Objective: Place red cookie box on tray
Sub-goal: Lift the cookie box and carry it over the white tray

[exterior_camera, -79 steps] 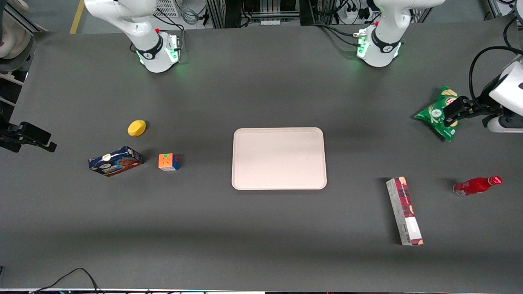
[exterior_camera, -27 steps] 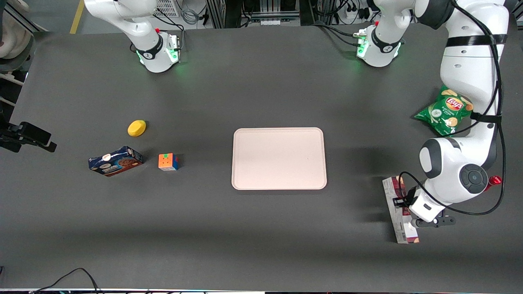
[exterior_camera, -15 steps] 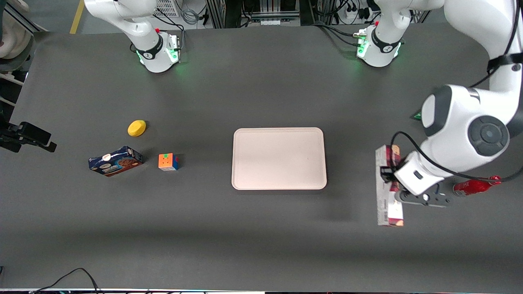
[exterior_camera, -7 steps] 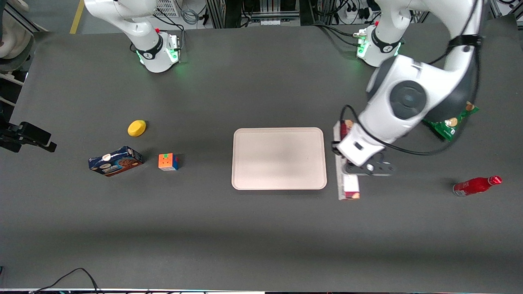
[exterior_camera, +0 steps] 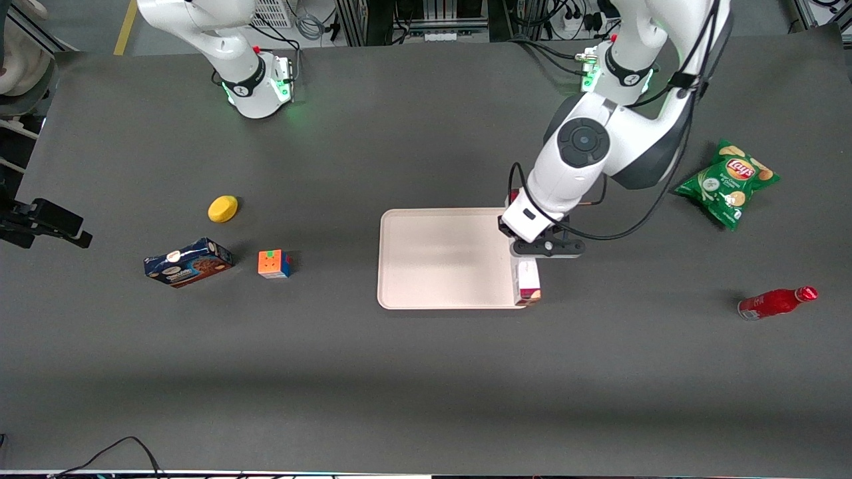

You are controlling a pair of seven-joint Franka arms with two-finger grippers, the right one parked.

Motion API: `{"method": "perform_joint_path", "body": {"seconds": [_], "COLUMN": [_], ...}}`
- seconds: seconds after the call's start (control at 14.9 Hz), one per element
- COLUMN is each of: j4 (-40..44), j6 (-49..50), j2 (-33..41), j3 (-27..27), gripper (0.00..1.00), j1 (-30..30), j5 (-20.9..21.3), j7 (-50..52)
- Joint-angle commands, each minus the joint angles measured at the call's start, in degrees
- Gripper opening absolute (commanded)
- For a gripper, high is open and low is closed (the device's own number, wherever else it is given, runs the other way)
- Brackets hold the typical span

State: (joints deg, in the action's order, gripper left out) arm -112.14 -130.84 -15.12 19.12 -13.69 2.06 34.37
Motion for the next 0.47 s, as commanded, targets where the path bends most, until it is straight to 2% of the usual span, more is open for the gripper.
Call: {"method": "perform_joint_path", "body": {"seconds": [0.0,0.27,0.4], "j4": [-9.0,-11.7,-11.5], "j6": [-10.5,-16.6,-16.7], "j2": [2.5,-1.0,-2.7], "j3": [0.0,0.0,0.1], "gripper": [0.00,0.00,0.00], "j1": [0.3,0.2,0.2], "j5": [1.1,5.4,10.1], "j7": [1.9,2.6,6.4]}}
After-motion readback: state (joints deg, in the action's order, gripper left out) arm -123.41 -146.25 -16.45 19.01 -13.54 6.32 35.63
